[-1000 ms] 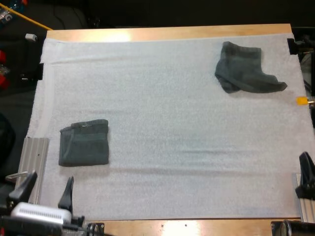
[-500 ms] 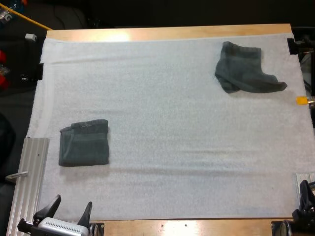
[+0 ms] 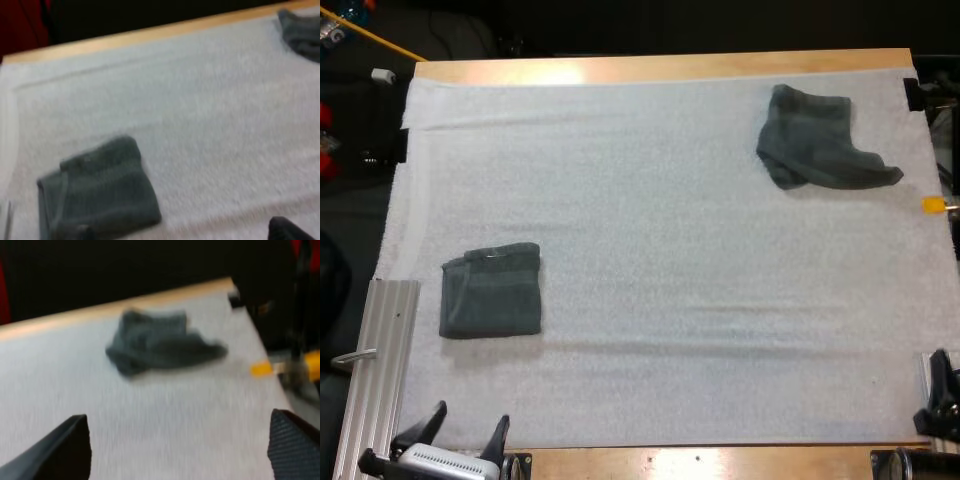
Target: Pick towel from pile, fold and stack
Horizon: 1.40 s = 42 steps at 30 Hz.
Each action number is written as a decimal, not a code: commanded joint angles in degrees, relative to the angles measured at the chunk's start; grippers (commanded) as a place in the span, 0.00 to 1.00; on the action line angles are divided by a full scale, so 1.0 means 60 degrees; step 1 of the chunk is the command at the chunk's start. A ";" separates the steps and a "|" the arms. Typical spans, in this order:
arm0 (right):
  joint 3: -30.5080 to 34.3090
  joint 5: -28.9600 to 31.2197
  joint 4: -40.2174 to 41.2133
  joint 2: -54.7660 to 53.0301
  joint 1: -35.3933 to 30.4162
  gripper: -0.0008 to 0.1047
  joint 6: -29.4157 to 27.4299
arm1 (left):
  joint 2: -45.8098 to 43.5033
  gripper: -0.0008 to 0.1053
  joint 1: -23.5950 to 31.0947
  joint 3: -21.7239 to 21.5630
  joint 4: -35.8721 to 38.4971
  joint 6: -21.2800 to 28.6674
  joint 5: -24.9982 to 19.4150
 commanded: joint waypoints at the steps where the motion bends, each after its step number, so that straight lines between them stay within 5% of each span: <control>1: 0.0072 0.0032 -0.0683 -0.0408 0.0025 0.68 -0.0087 | -0.1345 0.62 -0.0057 0.0061 -0.0415 -0.0081 0.0027; 7: 0.0876 0.0032 -0.2496 -0.0408 0.0025 0.68 -0.0087 | -0.1345 0.62 -0.0057 0.1171 -0.2374 -0.0081 0.0010; 21: 0.2089 0.0032 -0.2248 -0.0408 0.0025 0.68 -0.0109 | -0.1322 0.62 -0.0057 0.3582 -0.4195 -0.0189 0.0014; 42: 0.2870 0.0062 -0.2066 -0.0390 0.0039 0.68 -0.0120 | -0.1303 0.62 -0.0091 0.3698 -0.4481 -0.0580 0.0030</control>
